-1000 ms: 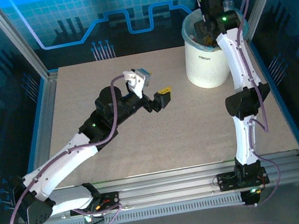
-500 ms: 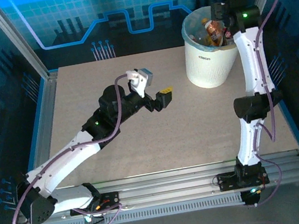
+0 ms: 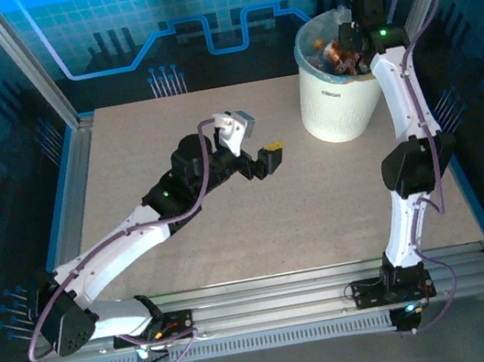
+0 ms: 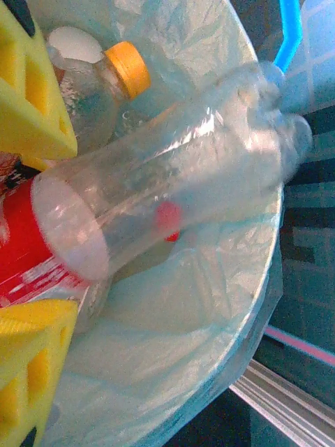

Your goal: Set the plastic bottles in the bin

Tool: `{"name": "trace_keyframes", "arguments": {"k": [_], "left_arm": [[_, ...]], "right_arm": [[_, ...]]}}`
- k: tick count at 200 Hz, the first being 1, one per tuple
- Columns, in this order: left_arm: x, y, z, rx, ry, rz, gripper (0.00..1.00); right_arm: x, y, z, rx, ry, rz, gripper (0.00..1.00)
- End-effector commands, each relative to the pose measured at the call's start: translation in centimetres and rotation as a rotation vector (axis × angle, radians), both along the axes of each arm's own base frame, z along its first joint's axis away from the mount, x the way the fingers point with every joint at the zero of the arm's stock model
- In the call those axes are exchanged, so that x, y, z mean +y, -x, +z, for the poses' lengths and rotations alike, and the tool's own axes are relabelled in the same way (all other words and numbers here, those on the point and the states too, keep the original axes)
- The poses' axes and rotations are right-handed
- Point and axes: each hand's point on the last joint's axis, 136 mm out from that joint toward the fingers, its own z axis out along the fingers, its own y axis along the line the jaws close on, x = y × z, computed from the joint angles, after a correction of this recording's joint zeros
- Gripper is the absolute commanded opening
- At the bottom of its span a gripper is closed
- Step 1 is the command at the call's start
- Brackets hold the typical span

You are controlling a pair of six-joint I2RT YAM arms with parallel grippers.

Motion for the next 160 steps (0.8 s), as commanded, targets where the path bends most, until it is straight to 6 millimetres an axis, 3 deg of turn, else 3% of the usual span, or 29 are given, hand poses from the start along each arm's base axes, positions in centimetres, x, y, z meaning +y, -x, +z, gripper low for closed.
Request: {"name": "trace_keyframes", "arguments": {"k": [1, 20, 38, 56, 69, 89, 110, 132, 160], "left_arm": [[0.3, -0.4, 1.9, -0.020, 0.025, 0.017, 0.93], [1.8, -1.2, 2.9, -0.029, 0.015, 0.102, 0.94], [5.1, -2.9, 3.1, -0.024, 0.005, 0.282, 0.93], [11.0, -4.9, 1.6, 0.038, 0.023, 0.522, 0.94], [16.4, -5.6, -0.4, 0.108, 0.064, 0.693, 0.94], [24.2, -5.3, -4.6, 0.178, 0.119, 0.913, 0.94], [30.3, -3.8, -7.9, 0.195, 0.130, 1.089, 0.93], [34.1, -2.7, -10.8, 0.188, 0.085, 1.207, 0.92], [35.9, -2.6, -14.5, 0.125, -0.011, 1.242, 0.91]], "right_arm": [[0.4, 2.3, 0.5, 0.060, 0.001, 0.023, 0.58], [0.5, 3.5, 4.7, -0.016, -0.008, 0.026, 0.64], [0.8, 5.7, 8.4, -0.083, -0.038, 0.029, 0.69], [1.2, 9.1, 10.3, -0.120, -0.074, 0.039, 0.71], [1.3, 11.7, 9.9, -0.134, -0.087, 0.046, 0.73], [1.1, 16.0, 6.5, -0.157, -0.086, 0.041, 0.77], [0.6, 19.7, 1.6, -0.123, -0.079, 0.034, 0.76], [1.2, 21.5, -4.2, -0.043, -0.065, 0.101, 0.76], [1.6, 22.4, -11.0, -0.051, -0.028, 0.160, 0.82]]}}
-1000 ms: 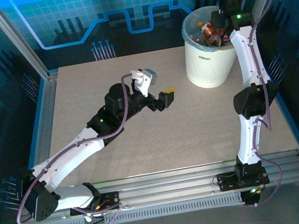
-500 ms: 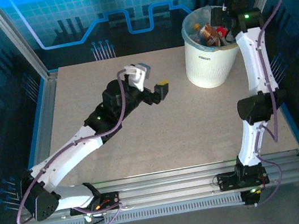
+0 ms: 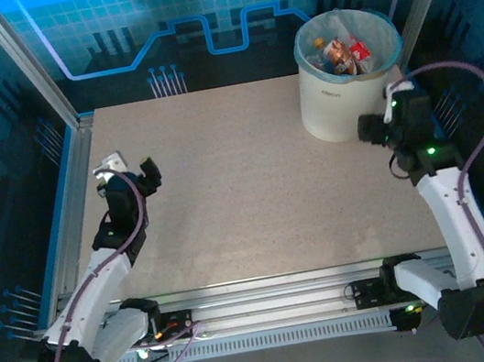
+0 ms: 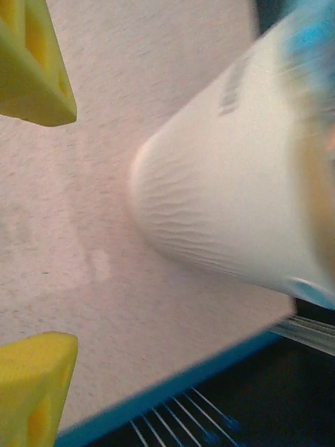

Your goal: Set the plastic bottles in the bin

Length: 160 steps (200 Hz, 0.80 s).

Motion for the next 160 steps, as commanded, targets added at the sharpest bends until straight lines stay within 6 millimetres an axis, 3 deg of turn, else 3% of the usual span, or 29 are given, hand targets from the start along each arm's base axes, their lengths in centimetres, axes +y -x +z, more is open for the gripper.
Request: {"name": "trace_keyframes", "arguments": {"k": [1, 34, 62, 95, 117, 125, 160], "left_arm": [[1.8, 0.0, -1.3, -0.053, -0.085, 0.052, 0.91], [2.0, -0.1, -6.4, 0.057, -0.189, 0.010, 0.95], [1.0, -1.0, -9.4, 0.015, -0.138, -0.120, 0.96], [-0.2, -2.9, -9.3, -0.048, -0.083, -0.256, 0.98], [-0.5, -3.9, -10.9, -0.066, -0.018, -0.319, 0.99], [-1.2, -4.1, -11.8, -0.077, -0.024, -0.358, 0.99], [-1.8, -4.2, -11.9, -0.068, -0.033, -0.399, 0.99]], "right_arm": [[0.5, -0.7, -4.0, -0.066, 0.033, 0.078, 0.83], [1.1, -0.4, -9.8, -0.222, 0.065, 0.125, 0.88], [2.3, -1.0, -11.6, -0.308, 0.038, 0.183, 0.90], [3.9, -2.2, -13.3, -0.325, 0.010, 0.278, 0.91], [4.8, -3.3, -13.1, -0.351, 0.011, 0.333, 0.91], [5.1, -3.6, -13.0, -0.367, 0.010, 0.352, 0.91], [6.0, -4.9, -14.4, -0.388, -0.032, 0.433, 0.92]]}}
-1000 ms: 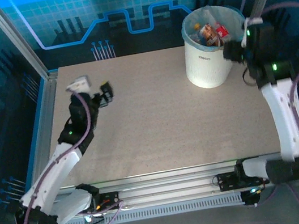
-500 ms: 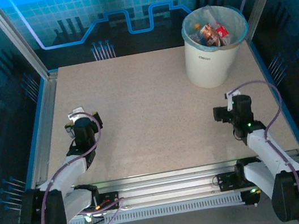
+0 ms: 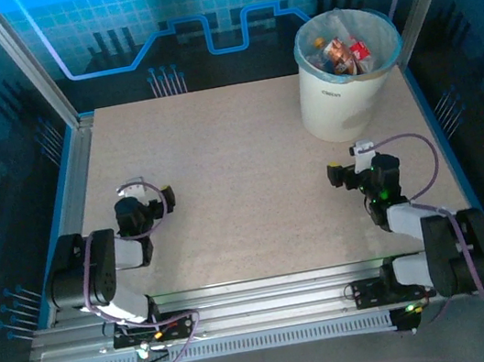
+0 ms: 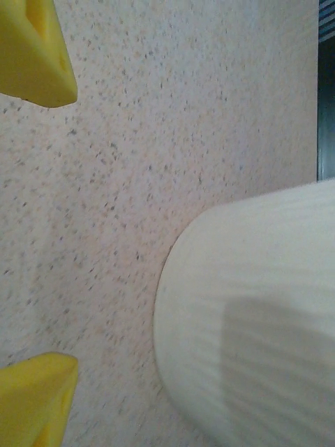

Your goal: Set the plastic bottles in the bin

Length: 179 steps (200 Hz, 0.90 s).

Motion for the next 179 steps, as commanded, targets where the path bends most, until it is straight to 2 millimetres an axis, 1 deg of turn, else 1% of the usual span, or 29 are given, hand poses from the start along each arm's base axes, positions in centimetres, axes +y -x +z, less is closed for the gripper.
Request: {"name": "trace_keyframes", "arguments": {"k": [1, 9, 20, 29, 37, 38, 43, 49, 62, 82, 117, 138, 179], "left_arm": [[-1.2, -1.2, 3.4, -0.142, 0.003, -0.082, 0.99], [-0.6, -1.4, 3.0, -0.103, 0.007, -0.047, 0.99], [0.2, -2.2, 2.8, -0.072, 0.006, 0.004, 0.99], [-0.1, -2.3, 2.8, -0.064, -0.004, -0.004, 0.99], [-0.2, -2.3, 2.8, -0.064, -0.003, -0.008, 0.99], [-0.2, -2.3, 2.8, -0.065, -0.002, -0.008, 0.99], [-0.2, -2.4, 2.8, -0.065, -0.004, -0.008, 0.99], [-0.2, -2.4, 2.8, -0.064, -0.004, -0.009, 0.99], [-0.2, -2.4, 2.8, -0.064, -0.005, -0.009, 0.99], [-0.3, -2.4, 2.8, -0.061, -0.007, -0.014, 0.99], [-1.0, -2.6, 2.7, -0.051, -0.016, -0.049, 0.99], [-1.8, -2.8, 2.6, -0.035, -0.028, -0.090, 0.99], [-1.8, -2.8, 2.6, -0.034, -0.037, -0.084, 0.99]], "right_arm": [[0.7, -1.7, 2.2, -0.142, -0.014, 0.079, 0.92], [0.5, -2.0, 1.6, -0.134, -0.018, 0.066, 0.93], [-0.2, -2.7, 0.9, -0.113, -0.025, 0.022, 0.93], [-0.9, -3.3, 0.6, -0.069, -0.019, -0.034, 0.95], [-0.8, -4.1, 0.2, -0.033, 0.028, -0.075, 0.96], [-1.1, -4.1, 0.0, -0.022, 0.037, -0.089, 0.97], [-0.5, -4.4, -0.1, -0.007, 0.082, -0.103, 1.00], [-0.2, -4.6, 0.0, -0.013, 0.124, -0.111, 1.00], [-0.7, -4.5, 0.0, -0.011, 0.115, -0.133, 1.00], [-0.7, -4.5, -0.1, -0.012, 0.111, -0.127, 1.00], [0.4, -4.6, -0.1, 0.003, 0.104, -0.053, 1.00], [0.4, -4.6, -0.2, 0.004, 0.103, -0.052, 1.00], [0.4, -4.6, -0.2, 0.003, 0.103, -0.051, 1.00]]}}
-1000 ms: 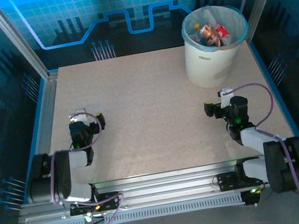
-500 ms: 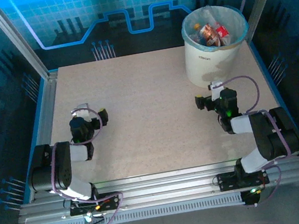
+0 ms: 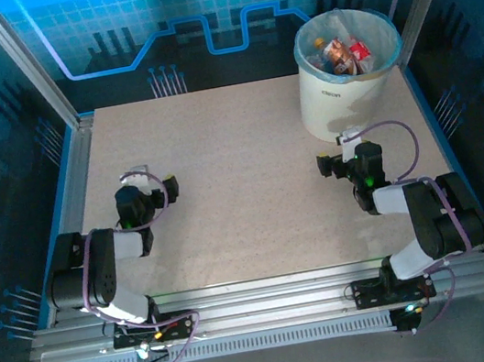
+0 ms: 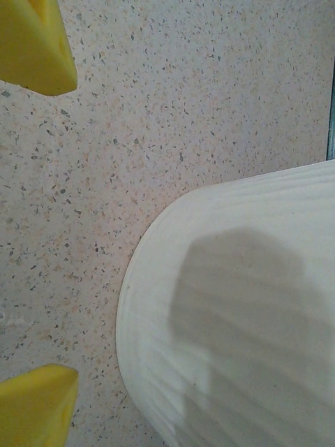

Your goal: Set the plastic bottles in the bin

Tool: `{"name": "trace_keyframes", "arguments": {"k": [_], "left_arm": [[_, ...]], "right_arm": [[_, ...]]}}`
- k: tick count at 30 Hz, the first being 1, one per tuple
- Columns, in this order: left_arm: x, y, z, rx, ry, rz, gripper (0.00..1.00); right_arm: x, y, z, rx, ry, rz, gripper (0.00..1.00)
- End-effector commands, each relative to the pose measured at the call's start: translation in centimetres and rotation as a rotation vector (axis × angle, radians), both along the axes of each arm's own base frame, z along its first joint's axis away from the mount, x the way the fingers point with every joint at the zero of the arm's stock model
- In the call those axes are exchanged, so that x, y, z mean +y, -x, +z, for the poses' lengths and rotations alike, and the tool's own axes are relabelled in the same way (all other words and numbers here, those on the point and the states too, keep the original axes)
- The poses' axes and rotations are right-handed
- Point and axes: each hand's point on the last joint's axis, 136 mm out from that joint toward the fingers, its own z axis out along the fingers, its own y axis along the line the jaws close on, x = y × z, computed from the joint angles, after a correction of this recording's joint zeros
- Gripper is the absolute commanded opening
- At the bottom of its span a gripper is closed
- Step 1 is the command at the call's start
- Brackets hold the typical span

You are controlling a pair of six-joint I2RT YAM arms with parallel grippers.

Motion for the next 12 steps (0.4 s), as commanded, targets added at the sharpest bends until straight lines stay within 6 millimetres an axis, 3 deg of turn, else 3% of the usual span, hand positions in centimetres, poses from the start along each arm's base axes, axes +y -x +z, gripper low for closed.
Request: {"name": "trace_keyframes", "arguments": {"k": [1, 12], "left_arm": [[-0.28, -0.39, 0.51, -0.008, -0.019, -0.021, 0.99], [-0.42, -0.37, 0.56, -0.014, -0.043, -0.012, 0.99]], "right_arm": [[-0.03, -0.63, 0.77, -0.023, 0.012, 0.011, 1.00], [0.13, -0.65, 0.78, -0.020, 0.007, 0.025, 1.00]]}}
